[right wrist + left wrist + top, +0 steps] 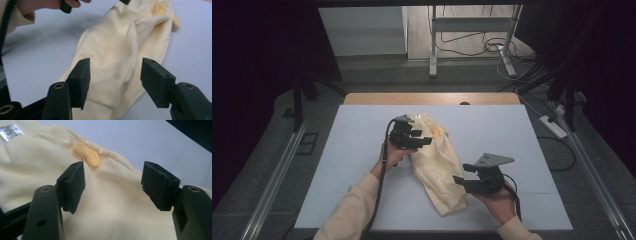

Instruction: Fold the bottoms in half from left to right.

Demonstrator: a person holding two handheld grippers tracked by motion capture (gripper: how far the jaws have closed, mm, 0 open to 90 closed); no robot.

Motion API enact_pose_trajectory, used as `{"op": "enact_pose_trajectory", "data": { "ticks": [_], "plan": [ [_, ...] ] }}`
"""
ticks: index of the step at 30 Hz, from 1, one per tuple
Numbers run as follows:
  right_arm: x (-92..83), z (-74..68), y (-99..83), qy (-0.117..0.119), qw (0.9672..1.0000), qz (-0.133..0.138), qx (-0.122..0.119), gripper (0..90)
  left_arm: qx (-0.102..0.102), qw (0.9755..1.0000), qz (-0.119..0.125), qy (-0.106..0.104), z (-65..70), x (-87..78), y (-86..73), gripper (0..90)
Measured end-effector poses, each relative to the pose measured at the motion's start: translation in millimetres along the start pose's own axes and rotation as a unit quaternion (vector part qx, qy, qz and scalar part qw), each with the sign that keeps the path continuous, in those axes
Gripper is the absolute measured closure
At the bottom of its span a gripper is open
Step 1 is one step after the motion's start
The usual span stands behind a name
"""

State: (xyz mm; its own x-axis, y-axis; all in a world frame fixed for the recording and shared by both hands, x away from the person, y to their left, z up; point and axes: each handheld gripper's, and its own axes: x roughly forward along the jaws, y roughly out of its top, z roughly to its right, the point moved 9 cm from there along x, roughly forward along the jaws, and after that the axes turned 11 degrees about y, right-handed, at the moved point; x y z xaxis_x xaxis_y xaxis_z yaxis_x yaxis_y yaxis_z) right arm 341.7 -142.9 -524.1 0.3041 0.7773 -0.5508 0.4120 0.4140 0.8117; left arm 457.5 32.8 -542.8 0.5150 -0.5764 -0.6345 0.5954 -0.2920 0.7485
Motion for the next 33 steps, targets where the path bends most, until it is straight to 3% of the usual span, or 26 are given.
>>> {"op": "enact_pose_trajectory", "data": {
  "ticks": [6,12,16,23,29,33],
  "plan": [
    [10.7,18.4,-0.6,-0.018,0.9995,-0.026,-0.001,43.1,0.000,1.0000,0.002,0.000,-1.7,-9.3,-5.7,34.2],
    [23.0,28.3,-1.1,-0.016,0.9989,-0.045,0.006,44.9,0.005,1.0000,-0.002,0.007,-4.6,-13.4,-13.7,34.0],
    [31.4,32.0,1.2,-0.007,0.9983,-0.057,0.010,51.8,0.007,0.9999,-0.004,0.007,-4.6,-14.3,-17.0,34.0],
    [37.8,32.3,-4.1,-0.002,0.9959,-0.090,-0.001,82.2,0.005,0.9999,-0.006,0.007,-7.0,-14.6,-22.3,33.5],
    [28.1,30.5,-10.5,-0.005,0.9953,-0.097,0.004,85.7,0.004,0.9999,-0.005,0.011,-8.7,-16.8,-23.2,32.9],
    [26.1,32.4,-24.4,-0.008,0.9939,-0.109,0.014,85.9,0.002,0.9999,-0.005,0.011,-9.7,-17.4,-23.8,32.8]
  ]
}}
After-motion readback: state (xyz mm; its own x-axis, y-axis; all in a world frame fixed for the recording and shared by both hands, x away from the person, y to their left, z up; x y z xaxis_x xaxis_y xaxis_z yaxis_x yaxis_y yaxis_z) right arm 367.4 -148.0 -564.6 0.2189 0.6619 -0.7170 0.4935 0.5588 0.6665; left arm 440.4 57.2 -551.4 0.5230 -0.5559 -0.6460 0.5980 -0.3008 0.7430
